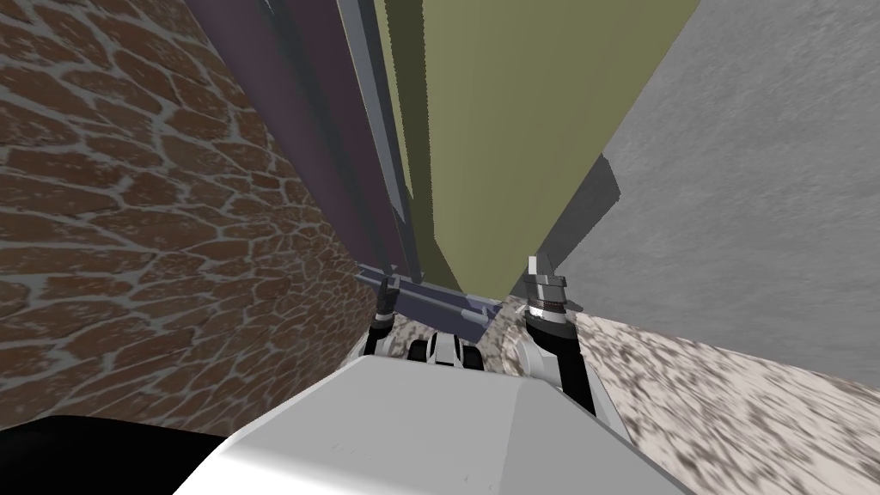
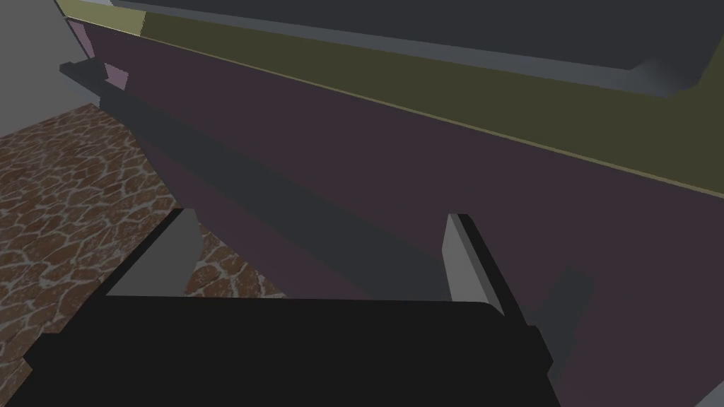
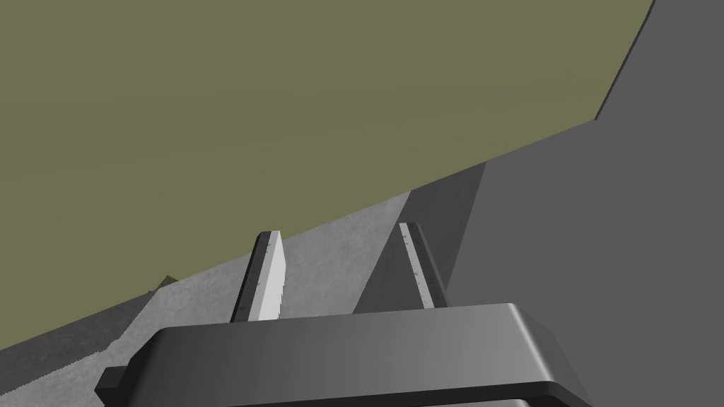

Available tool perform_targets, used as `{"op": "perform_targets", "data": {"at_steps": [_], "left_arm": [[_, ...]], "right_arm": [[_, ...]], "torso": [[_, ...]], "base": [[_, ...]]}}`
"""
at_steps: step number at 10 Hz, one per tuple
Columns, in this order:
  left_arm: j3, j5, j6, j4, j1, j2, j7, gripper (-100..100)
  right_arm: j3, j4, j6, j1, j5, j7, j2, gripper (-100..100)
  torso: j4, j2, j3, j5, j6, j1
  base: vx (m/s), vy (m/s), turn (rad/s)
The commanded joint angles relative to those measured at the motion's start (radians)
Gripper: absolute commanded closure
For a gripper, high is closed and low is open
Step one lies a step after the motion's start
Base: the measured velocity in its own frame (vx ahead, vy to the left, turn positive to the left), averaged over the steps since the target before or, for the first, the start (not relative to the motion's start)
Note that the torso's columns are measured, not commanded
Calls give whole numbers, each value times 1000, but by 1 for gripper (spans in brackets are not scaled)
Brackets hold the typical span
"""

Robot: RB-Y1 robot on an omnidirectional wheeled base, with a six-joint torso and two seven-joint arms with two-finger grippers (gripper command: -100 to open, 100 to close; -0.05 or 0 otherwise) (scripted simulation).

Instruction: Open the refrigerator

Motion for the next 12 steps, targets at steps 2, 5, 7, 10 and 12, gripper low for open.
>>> {"op": "perform_targets", "data": {"at_steps": [2, 5, 7, 10, 12], "left_arm": [[-9, -6, -77, 100, -26, -4, -5, -100], [-13, -10, -112, 173, -38, -7, -7, -100], [-17, -13, -146, 225, -49, -11, -9, -100], [-25, -18, -212, 309, -72, -20, -13, -100], [-29, -21, -243, 360, -83, -25, -15, -100]], "right_arm": [[0, 0, 0, 0, 0, 0, 0, 0], [0, 0, 0, 0, 0, 0, 0, 0], [0, 0, 0, 0, 0, 0, 0, 0], [0, 0, 0, 0, 0, 0, 0, 0], [0, 0, 0, 0, 0, 0, 0, 0]], "torso": [[0, 0, 0, 0, 0, 0], [0, 0, 0, 0, 0, 0], [0, 0, 0, 0, 0, 0], [0, 0, 0, 0, 0, 0], [0, 0, 0, 0, 0, 0]], "base": [[26, 7, -51], [25, 7, -49], [24, 10, -60], [24, 5, -57], [23, 5, -42]]}}
